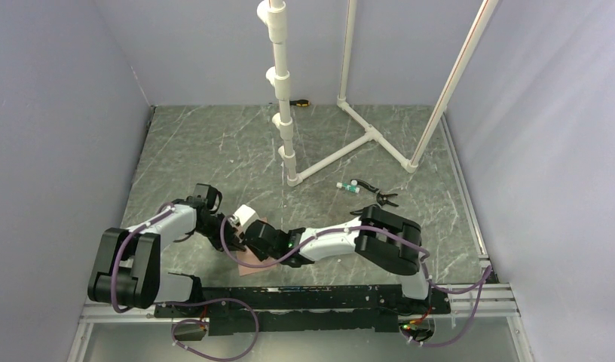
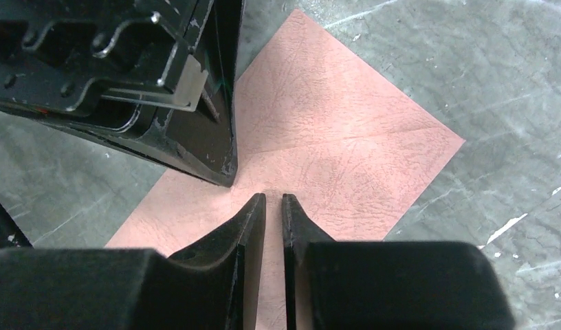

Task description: Place the letter into the envelope and seal it

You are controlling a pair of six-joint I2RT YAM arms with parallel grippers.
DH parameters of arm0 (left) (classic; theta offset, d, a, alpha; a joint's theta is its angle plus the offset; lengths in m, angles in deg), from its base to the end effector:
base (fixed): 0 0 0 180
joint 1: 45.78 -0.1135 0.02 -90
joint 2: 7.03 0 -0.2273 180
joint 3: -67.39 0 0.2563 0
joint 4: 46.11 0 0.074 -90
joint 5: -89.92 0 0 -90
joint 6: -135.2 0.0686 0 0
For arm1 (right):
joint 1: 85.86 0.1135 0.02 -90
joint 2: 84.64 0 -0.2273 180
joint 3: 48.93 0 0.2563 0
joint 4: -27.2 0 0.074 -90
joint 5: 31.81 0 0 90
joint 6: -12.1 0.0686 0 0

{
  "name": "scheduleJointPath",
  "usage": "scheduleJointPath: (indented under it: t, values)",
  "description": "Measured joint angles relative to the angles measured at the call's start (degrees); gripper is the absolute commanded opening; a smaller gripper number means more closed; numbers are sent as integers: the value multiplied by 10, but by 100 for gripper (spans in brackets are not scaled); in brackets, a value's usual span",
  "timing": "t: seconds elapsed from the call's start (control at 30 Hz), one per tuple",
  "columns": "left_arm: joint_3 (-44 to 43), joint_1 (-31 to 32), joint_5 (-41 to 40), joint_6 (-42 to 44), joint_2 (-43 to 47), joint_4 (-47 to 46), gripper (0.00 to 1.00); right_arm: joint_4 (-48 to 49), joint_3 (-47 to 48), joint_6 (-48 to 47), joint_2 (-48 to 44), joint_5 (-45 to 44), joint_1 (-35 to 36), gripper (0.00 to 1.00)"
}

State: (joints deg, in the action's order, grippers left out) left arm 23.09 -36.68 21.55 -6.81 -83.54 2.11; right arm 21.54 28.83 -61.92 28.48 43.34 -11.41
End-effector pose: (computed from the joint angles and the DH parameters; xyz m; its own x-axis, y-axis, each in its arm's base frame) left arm 0.2001 -0.0577 0.0621 -0.7629 -0.6198 0.1841 -0.6396 0.6819 -0.3548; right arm 0.1306 0.4039 0.0821 -0.4112 -0.4852 -0.7716 -0.7970 0.6023 0.0460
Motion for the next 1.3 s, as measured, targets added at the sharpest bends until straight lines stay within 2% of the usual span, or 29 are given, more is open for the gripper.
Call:
scheduleJointPath:
  t: [0.23,0.5,1.3]
  values:
    - [0,0,4,0,-3,-2,3,-28,22,-1,8,-1,0,27]
    - [-2,0,10,0,-10,-2,3,-48,58,9,30,-29,1,19]
    - [-3,-11,29,-32,-24,-15,3,-82,110,94,68,-117,-10,13]
